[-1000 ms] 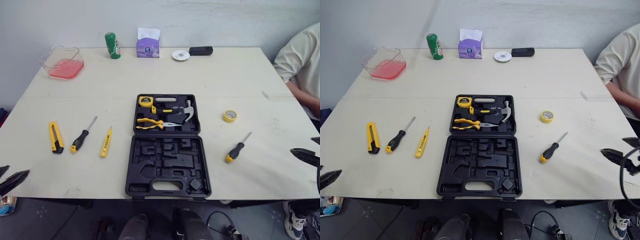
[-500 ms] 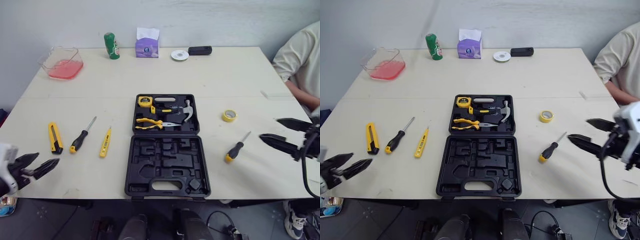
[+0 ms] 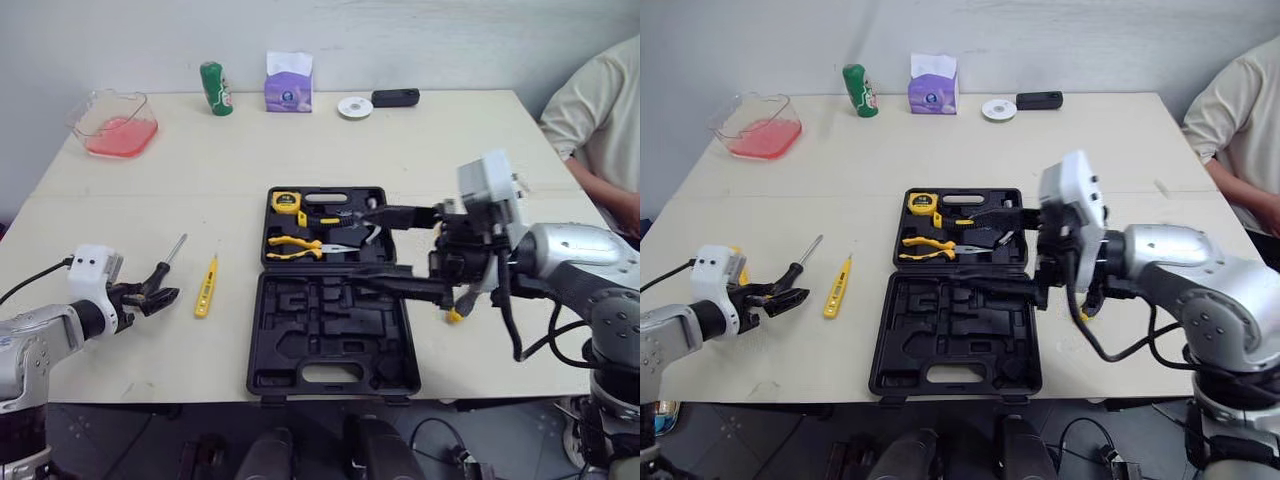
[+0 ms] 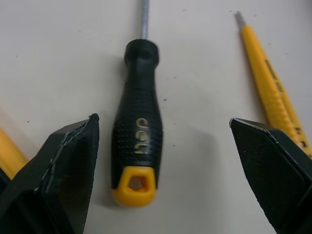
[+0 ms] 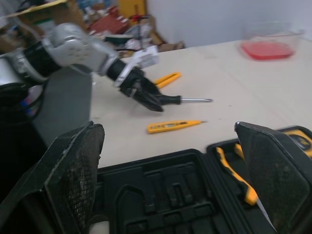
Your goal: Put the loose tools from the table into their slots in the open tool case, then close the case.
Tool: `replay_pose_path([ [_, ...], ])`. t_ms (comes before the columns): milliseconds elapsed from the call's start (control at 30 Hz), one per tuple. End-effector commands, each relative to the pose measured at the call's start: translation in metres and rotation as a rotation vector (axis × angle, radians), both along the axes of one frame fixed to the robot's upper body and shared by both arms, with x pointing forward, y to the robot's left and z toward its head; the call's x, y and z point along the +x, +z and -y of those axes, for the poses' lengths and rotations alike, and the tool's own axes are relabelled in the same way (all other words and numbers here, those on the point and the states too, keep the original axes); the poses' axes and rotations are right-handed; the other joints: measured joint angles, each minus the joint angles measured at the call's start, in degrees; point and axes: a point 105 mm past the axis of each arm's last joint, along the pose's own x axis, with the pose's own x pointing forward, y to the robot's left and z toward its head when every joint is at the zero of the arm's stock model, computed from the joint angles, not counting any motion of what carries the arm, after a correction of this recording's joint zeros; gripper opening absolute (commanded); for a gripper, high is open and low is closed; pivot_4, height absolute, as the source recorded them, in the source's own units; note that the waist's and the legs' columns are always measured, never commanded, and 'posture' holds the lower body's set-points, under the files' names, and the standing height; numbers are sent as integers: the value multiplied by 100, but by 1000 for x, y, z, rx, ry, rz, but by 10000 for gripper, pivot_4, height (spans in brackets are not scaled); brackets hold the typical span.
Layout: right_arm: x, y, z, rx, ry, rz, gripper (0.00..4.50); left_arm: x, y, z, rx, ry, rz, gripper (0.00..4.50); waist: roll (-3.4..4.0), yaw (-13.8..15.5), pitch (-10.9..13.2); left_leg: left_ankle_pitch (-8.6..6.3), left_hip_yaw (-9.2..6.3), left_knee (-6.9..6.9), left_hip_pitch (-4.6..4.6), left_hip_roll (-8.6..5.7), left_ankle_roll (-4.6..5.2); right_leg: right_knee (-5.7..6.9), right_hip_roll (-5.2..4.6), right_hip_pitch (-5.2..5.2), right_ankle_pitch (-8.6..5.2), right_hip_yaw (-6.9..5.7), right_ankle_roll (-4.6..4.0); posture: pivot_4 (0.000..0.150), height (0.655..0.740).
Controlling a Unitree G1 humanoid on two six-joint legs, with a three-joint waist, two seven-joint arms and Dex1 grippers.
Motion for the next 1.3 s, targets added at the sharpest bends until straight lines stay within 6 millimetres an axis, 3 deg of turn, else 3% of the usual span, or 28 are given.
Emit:
replay_pose_path([
  [33, 1, 4, -7, -6, 42, 65, 44587, 2, -4, -4, 36, 0, -28, 45000, -1, -7, -1, 0, 1, 0, 0, -1, 1, -2, -1, 2, 1, 1, 1, 1500, 7400],
  [200, 6, 1, -10, -23, 67, 78, 44587, 0, -26, 5, 68, -48, -113, 45000, 3, 4, 1, 2, 0, -4, 11, 0, -2, -7, -2, 1, 0, 2, 1, 1500, 7400],
  [300, 8, -1, -10, -31, 69, 81, 45000, -1, -39, 4, 48, -17, -127, 37007, 18, 8, -5, 2, 0, -6, 16, -1, -1, -6, -3, 4, 0, 3, 0, 1500, 7400],
  [367, 10, -1, -10, -30, 65, 89, 45000, -2, -38, 4, 7, 8, -114, 29274, 26, 15, -10, 1, 1, -7, 17, -1, 1, -6, -4, 5, 0, 3, 0, 1500, 7400],
  [500, 15, 4, -12, -10, 61, 103, 45000, 1, -16, 6, -58, 22, -35, 11868, 26, 12, -10, 2, 1, -6, 16, -1, 0, -4, -4, 5, 0, 3, 0, 1500, 7400],
  [533, 16, 4, -12, -10, 60, 107, 45000, 1, -8, 8, -67, 10, -16, 10561, 26, 12, -10, 2, 1, -6, 16, -1, 0, -4, -4, 5, 0, 2, 0, 1500, 7400],
  [700, 17, 4, -10, -16, 56, 111, 45000, 1, 41, 30, 47, -194, 103, 10565, -12, -1, 11, 4, -4, -6, 4, 0, -4, 6, -4, -2, 0, -1, 0, 1500, 7400],
  [800, 15, 2, 1, -29, 26, 95, 45000, 0, 72, 60, 121, -403, 145, 10565, -20, 0, 13, 6, -9, -5, -8, 0, -8, 3, -3, -10, 0, -5, 0, 1500, 7400],
  [900, 11, -7, 23, -62, -40, 54, 45000, 3, 90, 98, 185, -622, 155, 10565, -17, 85, 14, 5, -19, -4, -15, -3, -5, -15, -7, -3, 0, -6, 0, 1500, 7400],
  [1000, 7, -15, 34, -88, -81, 30, 45000, 6, 94, 115, 215, -730, 132, 10565, -9, 98, 19, 2, -17, -6, -16, -4, -1, -24, -7, 1, 0, -2, 1, 1500, 7400],
  [1200, -4, -46, 70, -173, -287, -50, 45000, 14, 91, 192, 349, -1145, 89, 10565, -9, 147, 20, 13, -31, 9, -49, -2, -8, -12, 1, -19, 2, -15, 4, 1500, 7400],
  [1300, -6, -55, 74, -213, -323, -49, 45000, 21, 87, 205, 371, -1198, 45, 10565, -10, 122, 21, 17, -27, 27, -60, -7, -4, -6, 0, -32, 6, -9, 10, 1500, 7400],
])
